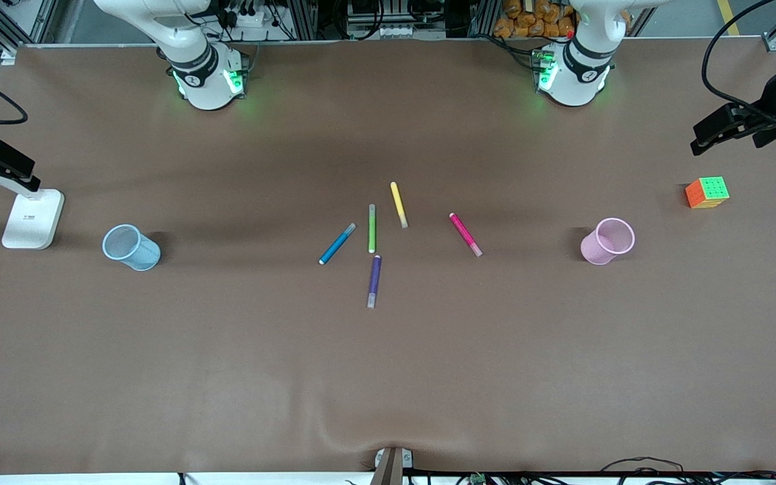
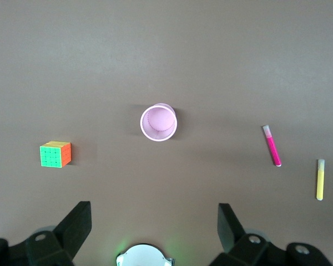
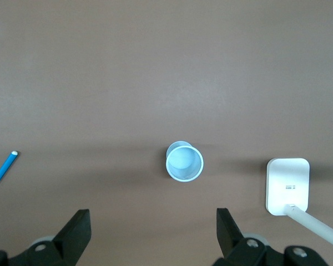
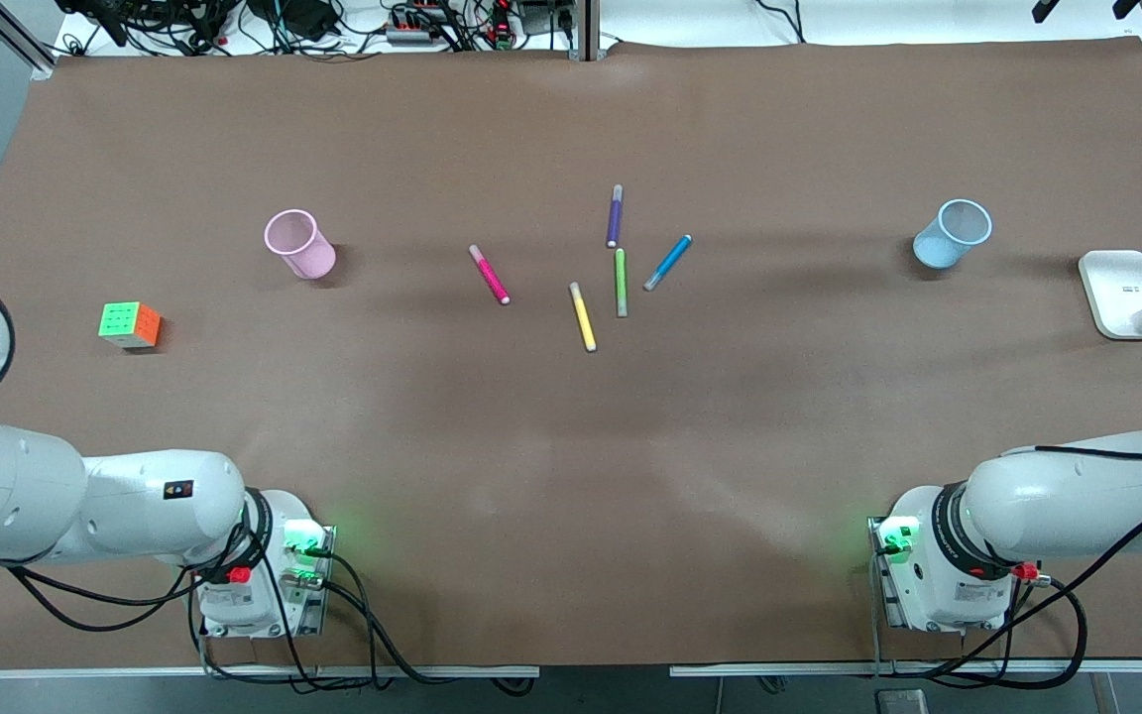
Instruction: Place pink and blue markers in matching cups
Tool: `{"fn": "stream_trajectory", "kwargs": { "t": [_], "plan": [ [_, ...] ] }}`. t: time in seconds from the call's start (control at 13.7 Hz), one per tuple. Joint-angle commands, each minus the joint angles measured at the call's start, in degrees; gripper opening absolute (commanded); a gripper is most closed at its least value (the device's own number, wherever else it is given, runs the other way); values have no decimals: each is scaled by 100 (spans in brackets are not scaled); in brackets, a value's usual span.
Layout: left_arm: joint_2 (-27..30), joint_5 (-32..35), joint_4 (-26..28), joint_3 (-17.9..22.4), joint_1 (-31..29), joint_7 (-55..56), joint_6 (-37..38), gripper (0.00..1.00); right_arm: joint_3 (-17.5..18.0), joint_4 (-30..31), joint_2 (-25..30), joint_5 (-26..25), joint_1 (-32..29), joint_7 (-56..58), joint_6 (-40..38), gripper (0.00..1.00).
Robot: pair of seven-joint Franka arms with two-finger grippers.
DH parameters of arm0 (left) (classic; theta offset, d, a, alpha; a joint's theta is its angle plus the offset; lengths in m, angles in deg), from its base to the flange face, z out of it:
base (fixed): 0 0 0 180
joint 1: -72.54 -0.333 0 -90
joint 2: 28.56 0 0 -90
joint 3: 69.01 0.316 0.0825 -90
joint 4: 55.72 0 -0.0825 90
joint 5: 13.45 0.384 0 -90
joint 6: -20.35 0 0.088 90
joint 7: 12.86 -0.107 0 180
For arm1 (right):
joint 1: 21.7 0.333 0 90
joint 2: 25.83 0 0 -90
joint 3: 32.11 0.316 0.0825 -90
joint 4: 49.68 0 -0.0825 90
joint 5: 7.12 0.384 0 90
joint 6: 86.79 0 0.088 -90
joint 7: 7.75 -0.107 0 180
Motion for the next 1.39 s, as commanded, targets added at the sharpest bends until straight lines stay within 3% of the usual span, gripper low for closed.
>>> {"fn": "stream_trajectory", "kwargs": {
  "t": [0.0, 0.88, 1.31],
  "plan": [
    [-29, -30, 25, -57, 28, 26, 108, 100, 77, -124, -73, -67, -111, 40, -133, 100],
    [-187, -74, 342, -522, 80, 440, 108, 100, 77, -133, -170, 100, -163, 67, -54, 100],
    [-196, -540, 895, -541, 72, 659, 12, 100, 77, -151, -205, 82, -181, 76, -36, 100]
  ]
}}
